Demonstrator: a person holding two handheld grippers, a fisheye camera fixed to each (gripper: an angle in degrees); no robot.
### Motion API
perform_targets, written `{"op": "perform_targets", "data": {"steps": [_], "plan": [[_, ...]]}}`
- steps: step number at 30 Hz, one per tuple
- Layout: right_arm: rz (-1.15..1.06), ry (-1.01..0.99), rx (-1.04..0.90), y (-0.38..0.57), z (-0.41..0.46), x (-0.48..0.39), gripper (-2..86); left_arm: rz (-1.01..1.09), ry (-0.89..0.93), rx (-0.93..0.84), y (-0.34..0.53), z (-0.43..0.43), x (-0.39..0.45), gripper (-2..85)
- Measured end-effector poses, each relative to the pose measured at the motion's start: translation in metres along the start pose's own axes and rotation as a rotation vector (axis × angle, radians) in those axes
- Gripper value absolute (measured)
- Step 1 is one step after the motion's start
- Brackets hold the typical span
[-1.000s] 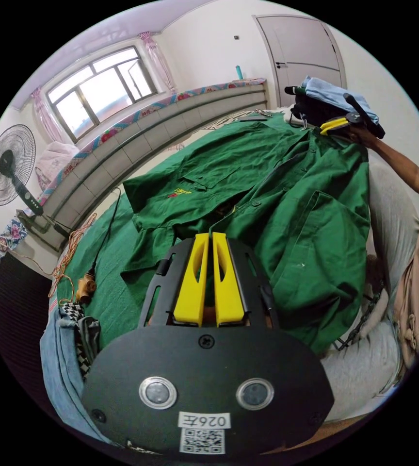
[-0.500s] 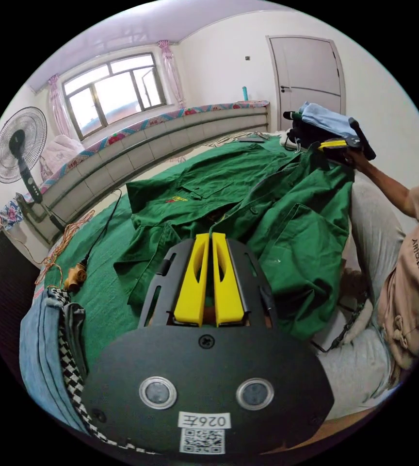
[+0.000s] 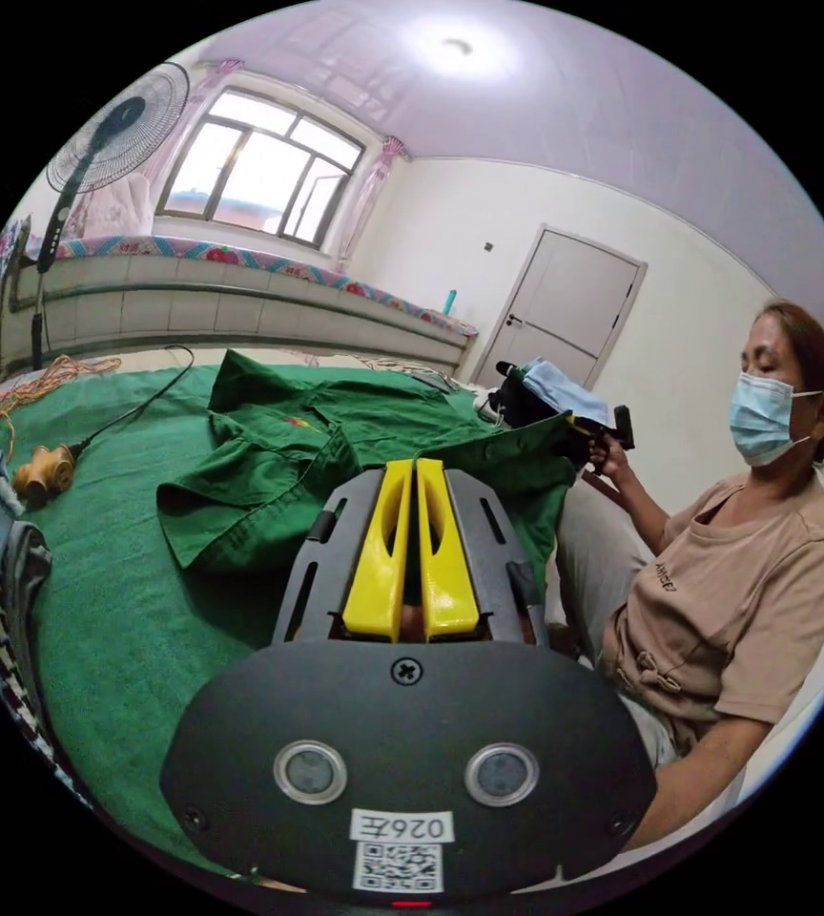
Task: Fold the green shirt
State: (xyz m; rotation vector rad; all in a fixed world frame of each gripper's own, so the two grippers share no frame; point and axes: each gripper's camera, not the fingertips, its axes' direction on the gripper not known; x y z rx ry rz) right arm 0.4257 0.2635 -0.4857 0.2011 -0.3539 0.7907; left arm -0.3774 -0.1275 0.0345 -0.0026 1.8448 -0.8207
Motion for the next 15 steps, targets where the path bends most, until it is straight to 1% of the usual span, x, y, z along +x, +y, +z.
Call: {"op": "perform_targets", "data": {"steps": [1, 3, 5, 6, 8, 13, 15], "plan": [[0.017, -0.006, 0.007, 0.000, 0.001, 0.002, -1.0, -0.009, 0.011, 0.009, -0.004, 0.001, -0.001, -0.7], [0.074, -0.060, 0.084, 0.005, -0.006, 0.004, -1.0, -0.003, 0.016, 0.045, -0.006, -0.002, 0.001, -0.7], [0.058, -0.002, 0.059, 0.001, 0.000, 0.000, -1.0, -0.012, 0.032, 0.028, -0.014, 0.004, -0.004, -0.7], [0.037, 0.045, 0.009, -0.008, 0.013, -0.003, -1.0, -0.021, 0.014, 0.000, -0.019, 0.009, -0.007, -0.7], [0.004, 0.104, -0.071, -0.029, 0.040, -0.005, -1.1, -0.091, -0.072, -0.167, -0.050, 0.042, -0.028, -0.7], [-0.064, 0.274, -0.252, -0.100, 0.139, 0.009, -1.1, -0.233, -0.076, -0.431, -0.106, 0.125, -0.087, -0.6], [-0.049, 0.348, -0.403, -0.121, 0.204, 0.031, -1.2, -0.283, -0.075, -0.526, -0.115, 0.162, -0.108, -0.6]]}}
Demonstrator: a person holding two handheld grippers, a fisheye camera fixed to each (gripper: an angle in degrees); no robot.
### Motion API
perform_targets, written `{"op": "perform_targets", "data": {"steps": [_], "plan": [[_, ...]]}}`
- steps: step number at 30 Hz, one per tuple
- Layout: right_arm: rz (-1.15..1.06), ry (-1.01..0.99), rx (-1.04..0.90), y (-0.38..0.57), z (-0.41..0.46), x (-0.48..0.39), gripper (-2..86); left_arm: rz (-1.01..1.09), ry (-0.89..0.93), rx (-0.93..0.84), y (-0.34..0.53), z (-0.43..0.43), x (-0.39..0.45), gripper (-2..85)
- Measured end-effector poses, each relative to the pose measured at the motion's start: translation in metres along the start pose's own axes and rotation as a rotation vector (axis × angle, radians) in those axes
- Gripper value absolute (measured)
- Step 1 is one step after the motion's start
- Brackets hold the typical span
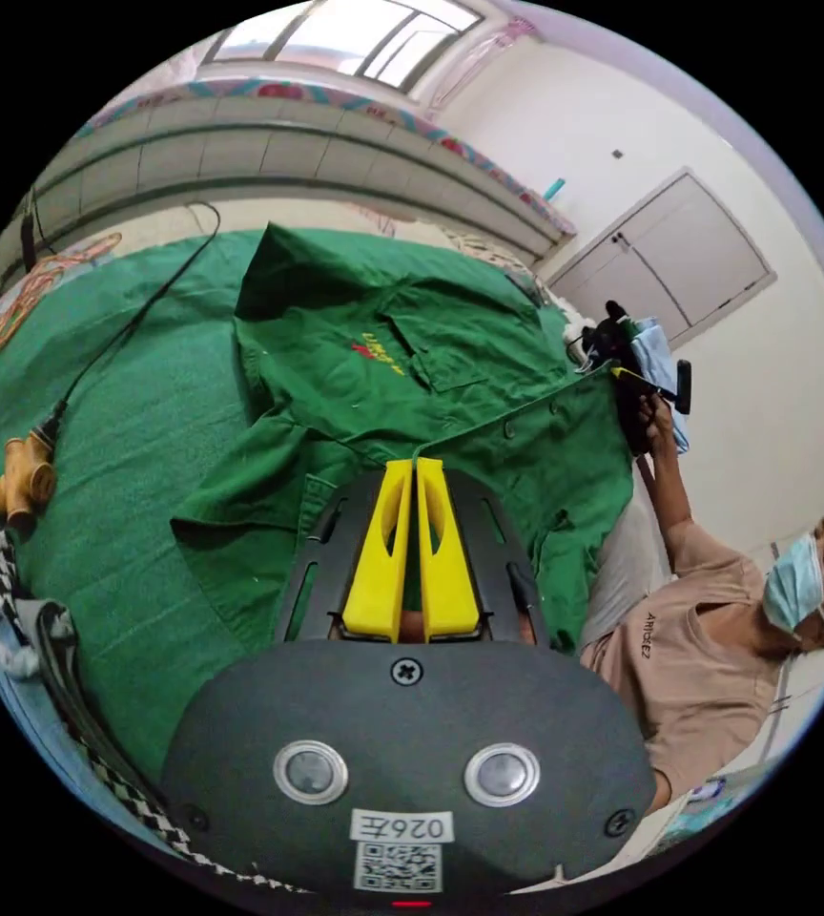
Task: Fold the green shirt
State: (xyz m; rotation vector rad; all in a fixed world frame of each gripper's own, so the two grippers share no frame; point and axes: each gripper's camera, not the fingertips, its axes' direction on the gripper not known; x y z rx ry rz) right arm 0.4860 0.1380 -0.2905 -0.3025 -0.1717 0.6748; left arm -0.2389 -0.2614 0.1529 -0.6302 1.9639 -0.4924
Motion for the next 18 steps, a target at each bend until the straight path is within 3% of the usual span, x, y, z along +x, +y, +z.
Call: {"op": "perform_targets", "data": {"steps": [4, 7, 10, 12, 14, 16, 18], "plan": [[0.023, 0.032, -0.138, -0.034, 0.077, 0.002, -1.1, -0.044, -0.062, -0.136, -0.040, 0.058, -0.016, -0.6], [0.031, 0.020, -0.192, -0.037, 0.118, -0.005, -0.8, -0.026, -0.031, -0.136, -0.041, 0.075, -0.019, -0.6], [0.018, 0.056, -0.183, -0.032, 0.117, -0.016, 0.1, -0.012, -0.025, -0.020, -0.021, 0.050, -0.011, -0.7], [-0.016, 0.255, -0.127, -0.022, 0.090, -0.039, 1.4, -0.031, -0.156, 0.137, 0.000, 0.018, 0.009, -0.9], [-0.084, 0.295, -0.033, -0.014, 0.068, -0.078, 1.0, 0.002, -0.325, 0.370, 0.025, -0.004, 0.062, -1.0], [-0.191, 0.198, 0.045, -0.011, 0.060, -0.131, 0.1, 0.094, -0.411, 0.436, 0.025, 0.018, 0.112, -1.0], [-0.376, 0.084, 0.038, -0.012, 0.084, -0.209, -0.7, 0.228, -0.467, 0.358, 0.011, 0.073, 0.158, -1.0]]}}
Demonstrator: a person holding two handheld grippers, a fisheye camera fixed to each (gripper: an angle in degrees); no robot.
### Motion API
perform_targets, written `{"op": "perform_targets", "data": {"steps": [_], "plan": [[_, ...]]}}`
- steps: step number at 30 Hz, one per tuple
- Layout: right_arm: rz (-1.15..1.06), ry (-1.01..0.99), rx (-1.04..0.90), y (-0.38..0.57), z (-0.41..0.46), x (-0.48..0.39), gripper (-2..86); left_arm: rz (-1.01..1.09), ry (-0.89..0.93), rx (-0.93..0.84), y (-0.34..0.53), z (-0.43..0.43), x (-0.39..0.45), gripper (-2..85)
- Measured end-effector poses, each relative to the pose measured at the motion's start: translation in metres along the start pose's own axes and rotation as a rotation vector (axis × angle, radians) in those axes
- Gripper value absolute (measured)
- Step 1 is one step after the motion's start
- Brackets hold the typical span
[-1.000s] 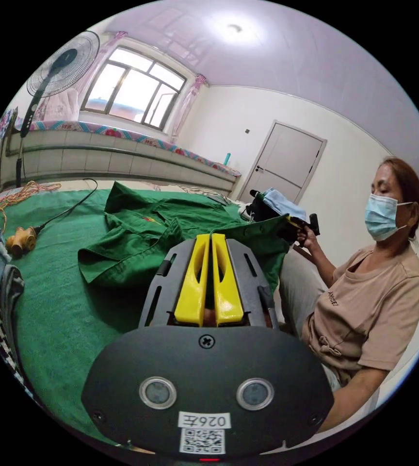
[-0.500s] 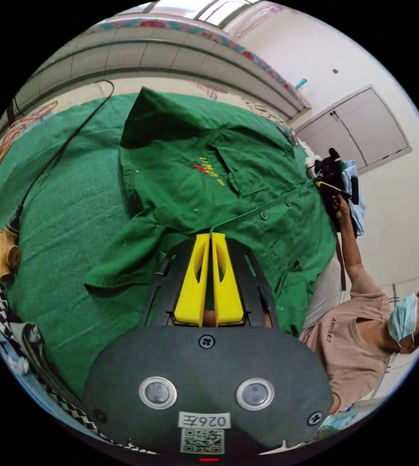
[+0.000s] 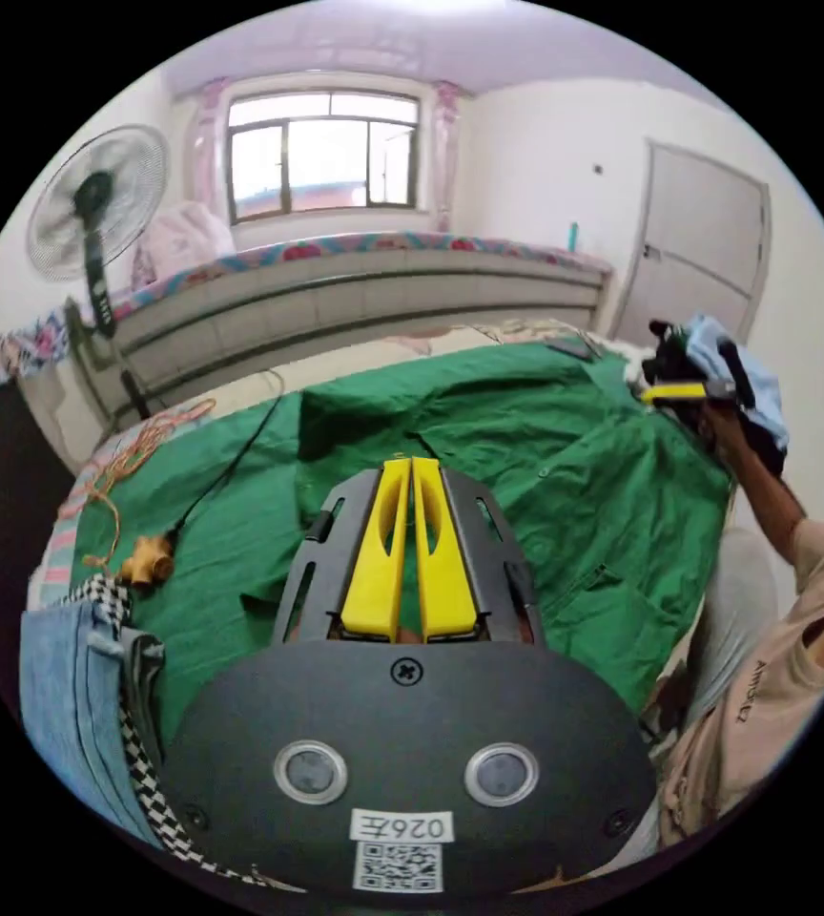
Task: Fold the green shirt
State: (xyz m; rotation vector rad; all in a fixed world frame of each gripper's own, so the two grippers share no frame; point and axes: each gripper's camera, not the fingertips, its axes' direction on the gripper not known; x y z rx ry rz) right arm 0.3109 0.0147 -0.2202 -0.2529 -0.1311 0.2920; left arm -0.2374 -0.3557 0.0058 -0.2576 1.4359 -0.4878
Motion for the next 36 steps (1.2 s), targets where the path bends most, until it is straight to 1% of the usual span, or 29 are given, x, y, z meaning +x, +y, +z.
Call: {"op": "perform_targets", "data": {"steps": [1, 2, 3, 4, 5, 6, 7, 8, 10, 11, 12, 13, 14, 15, 16, 17, 18, 20, 21, 22, 23, 24, 26, 27, 29, 30, 32, 33, 36], "plan": [[-0.049, -0.009, -0.017, -0.006, 0.010, -0.018, -0.7, 0.129, -0.017, -0.073, -0.003, 0.033, 0.041, -1.0], [-0.152, 0.036, -0.081, -0.015, 0.034, -0.049, -0.8, 0.254, -0.108, -0.193, 0.000, 0.073, 0.074, -1.0], [-0.240, 0.185, -0.183, -0.013, 0.064, -0.068, -0.9, 0.310, -0.184, -0.270, 0.005, 0.095, 0.086, -1.0], [-0.272, 0.285, -0.231, -0.007, 0.079, -0.072, -1.0, 0.452, -0.351, -0.447, 0.028, 0.141, 0.100, -1.0], [-0.306, 0.478, -0.296, 0.015, 0.103, -0.066, -1.1, 0.537, -0.413, -0.304, 0.057, 0.145, 0.107, -1.0], [-0.280, 0.541, -0.181, 0.042, 0.098, -0.056, -1.2, 0.544, -0.433, -0.235, 0.068, 0.140, 0.108, -1.0], [-0.228, 0.559, -0.122, 0.057, 0.092, -0.048, -1.2, 0.533, -0.466, -0.245, 0.078, 0.138, 0.105, -1.0], [-0.160, 0.631, -0.169, 0.079, 0.094, -0.030, -1.3, 0.504, -0.446, -0.241, 0.081, 0.134, 0.100, -0.9], [-0.102, 0.654, -0.193, 0.101, 0.089, -0.015, -1.3, 0.442, -0.371, -0.242, 0.080, 0.127, 0.089, -0.9], [-0.055, 0.690, -0.315, 0.107, 0.088, -0.007, -1.2, 0.394, -0.362, -0.288, 0.076, 0.121, 0.082, -0.9], [-0.020, 0.681, -0.370, 0.113, 0.080, -0.004, -1.1, 0.358, -0.378, -0.314, 0.073, 0.116, 0.080, -0.9], [0.000, 0.658, -0.364, 0.117, 0.071, -0.005, -1.1, 0.295, -0.412, -0.325, 0.070, 0.099, 0.081, -0.9], [0.034, 0.592, -0.291, 0.126, 0.045, -0.014, -1.1, 0.272, -0.400, -0.276, 0.071, 0.074, 0.089, -1.0], [0.080, 0.517, -0.212, 0.137, 0.017, -0.024, -1.2, 0.278, -0.365, -0.242, 0.073, 0.060, 0.096, -1.0], [0.102, 0.475, -0.176, 0.143, 0.004, -0.029, -1.3, 0.299, -0.262, -0.184, 0.080, 0.034, 0.111, -1.0], [0.128, 0.374, -0.101, 0.157, -0.019, -0.040, -1.3, 0.327, -0.159, -0.148, 0.090, 0.014, 0.127, -1.0], [0.141, 0.273, -0.030, 0.173, -0.036, -0.051, -1.4, 0.341, -0.125, -0.144, 0.096, 0.007, 0.135, -1.0], [0.130, 0.151, -0.028, 0.197, -0.040, -0.065, -1.4, 0.416, -0.107, -0.229, 0.127, 0.006, 0.162, -0.9], [0.099, 0.127, -0.128, 0.212, -0.025, -0.071, -1.4, 0.449, -0.114, -0.292, 0.136, 0.013, 0.167, -0.9], [0.080, 0.134, -0.198, 0.221, -0.014, -0.072, -1.4, 0.519, -0.121, -0.487, 0.157, 0.036, 0.171, -0.9], [0.063, 0.124, -0.151, 0.237, -0.011, -0.074, -1.4, 0.515, -0.135, -0.428, 0.168, 0.033, 0.169, -0.8], [0.108, 0.090, -0.109, 0.246, -0.018, -0.071, -1.3, 0.512, -0.143, -0.400, 0.170, 0.026, 0.166, -0.8], [0.146, 0.041, -0.183, 0.243, -0.023, -0.068, -1.2, 0.410, -0.078, -0.524, 0.159, 0.011, 0.144, -0.8], [0.139, 0.111, -0.196, 0.240, -0.030, -0.075, -1.1, 0.395, -0.057, -0.528, 0.156, 0.004, 0.139, -0.8], [0.124, 0.219, -0.151, 0.234, -0.049, -0.093, -1.0, 0.342, -0.071, -0.407, 0.152, -0.038, 0.120, -0.8], [0.105, 0.210, -0.098, 0.227, -0.064, -0.107, -1.0, 0.321, -0.091, -0.366, 0.151, -0.050, 0.114, -0.8], [0.074, 0.137, 0.016, 0.215, -0.087, -0.130, -0.9, 0.222, -0.149, -0.206, 0.147, -0.093, 0.087, -0.8], [0.047, 0.080, 0.102, 0.205, -0.101, -0.147, -0.9, 0.189, -0.157, -0.172, 0.146, -0.102, 0.078, -0.8], [-0.030, -0.069, 0.239, 0.172, -0.118, -0.192, -0.9, -0.049, -0.189, -0.063, 0.137, -0.134, 0.019, -0.5]]}}
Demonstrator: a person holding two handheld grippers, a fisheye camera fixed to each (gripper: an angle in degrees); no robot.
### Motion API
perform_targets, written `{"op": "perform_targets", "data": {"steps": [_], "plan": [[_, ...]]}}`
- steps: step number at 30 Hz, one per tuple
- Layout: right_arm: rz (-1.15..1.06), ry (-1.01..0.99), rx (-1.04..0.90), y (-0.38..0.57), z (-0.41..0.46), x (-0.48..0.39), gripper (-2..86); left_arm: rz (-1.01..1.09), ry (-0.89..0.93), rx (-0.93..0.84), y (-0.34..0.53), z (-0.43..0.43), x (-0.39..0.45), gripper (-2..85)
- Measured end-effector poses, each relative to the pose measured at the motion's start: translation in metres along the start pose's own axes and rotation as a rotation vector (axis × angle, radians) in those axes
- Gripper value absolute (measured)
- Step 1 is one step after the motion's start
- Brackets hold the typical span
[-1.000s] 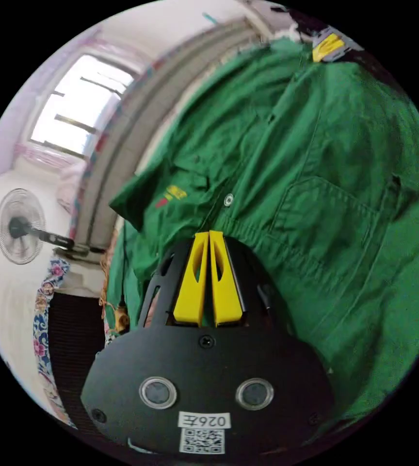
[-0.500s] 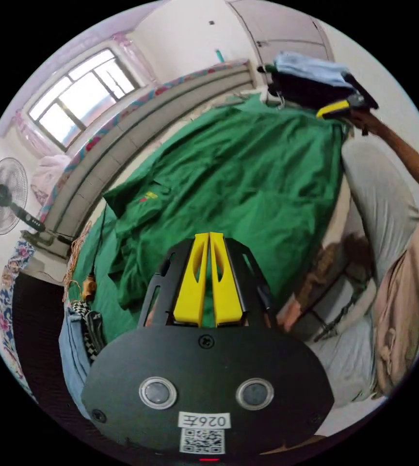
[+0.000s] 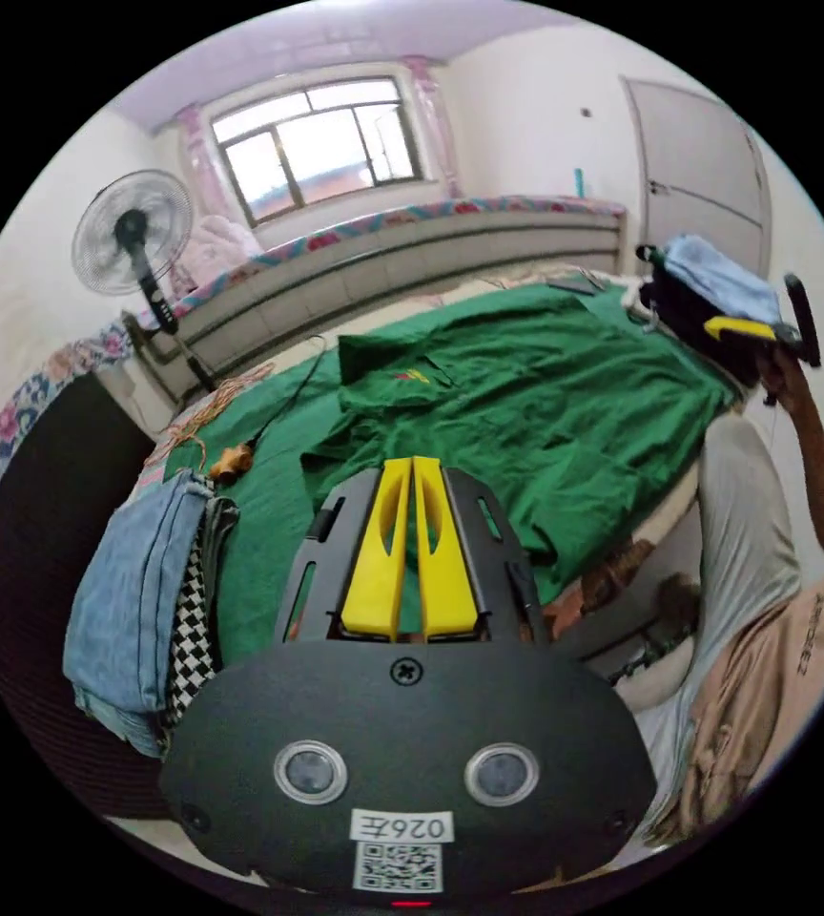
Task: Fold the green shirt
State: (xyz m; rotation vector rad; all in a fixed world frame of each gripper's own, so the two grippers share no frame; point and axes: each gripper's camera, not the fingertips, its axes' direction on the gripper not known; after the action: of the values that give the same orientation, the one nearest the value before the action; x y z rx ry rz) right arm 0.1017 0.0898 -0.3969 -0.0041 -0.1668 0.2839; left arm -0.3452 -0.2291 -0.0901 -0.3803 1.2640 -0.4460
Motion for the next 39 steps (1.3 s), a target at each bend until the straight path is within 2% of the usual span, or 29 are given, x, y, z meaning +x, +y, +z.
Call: {"op": "perform_targets", "data": {"steps": [3, 7, 9, 10, 11, 12, 13, 14, 17, 21, 24, 26, 27, 28, 30, 33, 34, 36, 37, 39], "plan": [[-0.118, -0.160, -0.024, -0.038, 0.032, -0.049, -0.9, -0.208, 0.027, -0.042, -0.004, 0.015, -0.069, 1.6], [-0.180, -0.307, -0.134, -0.071, 0.107, -0.105, -0.9, -0.480, 0.232, -0.228, 0.008, 0.088, -0.151, 14.7], [-0.199, -0.438, -0.265, -0.076, 0.168, -0.139, -0.9, -0.566, 0.305, -0.316, 0.015, 0.126, -0.174, 17.6], [-0.207, -0.473, -0.309, -0.073, 0.184, -0.147, -0.9, -0.590, 0.283, -0.353, 0.015, 0.137, -0.183, 14.5], [-0.229, -0.523, -0.417, -0.064, 0.217, -0.162, -0.9, -0.524, 0.155, -0.342, 0.007, 0.128, -0.187, 7.5], [-0.276, -0.521, -0.529, -0.048, 0.245, -0.175, -0.9, -0.446, 0.164, -0.321, 0.001, 0.124, -0.186, 5.5], [-0.300, -0.508, -0.557, -0.039, 0.255, -0.180, -0.9, -0.427, 0.149, -0.305, -0.005, 0.114, -0.197, 1.5], [-0.265, -0.542, -0.455, -0.031, 0.250, -0.173, -0.9, -0.448, 0.189, -0.232, -0.003, 0.103, -0.213, 1.0], [-0.242, -0.615, -0.509, -0.026, 0.252, -0.156, -0.9, -0.604, 0.391, -0.158, 0.022, 0.102, -0.249, 1.2], [-0.230, -0.662, -0.504, -0.027, 0.256, -0.147, -0.9, -0.727, 0.407, -0.071, 0.042, 0.073, -0.273, 4.3], [-0.246, -0.624, -0.405, -0.036, 0.242, -0.147, -0.9, -0.575, 0.477, 0.104, 0.033, 0.024, -0.249, 2.5], [-0.220, -0.591, -0.362, -0.037, 0.239, -0.142, -0.8, -0.268, 0.652, 0.134, 0.009, -0.004, -0.203, 3.2], [-0.187, -0.563, -0.343, -0.035, 0.239, -0.135, -0.7, -0.185, 0.712, 0.114, 0.003, -0.008, -0.189, 3.9], [-0.167, -0.546, -0.339, -0.034, 0.240, -0.131, -0.6, -0.044, 0.808, 0.050, -0.006, -0.014, -0.161, 6.7], [-0.084, -0.508, -0.332, -0.031, 0.245, -0.113, 0.2, 0.096, 0.827, -0.056, -0.008, -0.019, -0.118, 11.1], [-0.003, -0.489, -0.342, -0.029, 0.256, -0.095, 2.5, 0.267, 0.653, -0.307, 0.011, -0.002, -0.050, 10.6], [0.005, -0.478, -0.347, -0.028, 0.259, -0.094, 2.9, 0.361, 0.564, -0.461, 0.022, 0.013, -0.027, 5.0], [0.010, -0.437, -0.390, -0.025, 0.273, -0.092, 3.1, 0.407, 0.516, -0.424, 0.031, 0.005, -0.018, 1.3], [0.010, -0.435, -0.402, -0.024, 0.276, -0.092, 3.1, 0.427, 0.524, -0.476, 0.029, -0.002, -0.023, 0.6], [0.025, -0.461, -0.406, -0.021, 0.282, -0.090, 3.3, 0.389, 0.637, -0.471, 0.027, -0.015, -0.042, 0.1]]}}
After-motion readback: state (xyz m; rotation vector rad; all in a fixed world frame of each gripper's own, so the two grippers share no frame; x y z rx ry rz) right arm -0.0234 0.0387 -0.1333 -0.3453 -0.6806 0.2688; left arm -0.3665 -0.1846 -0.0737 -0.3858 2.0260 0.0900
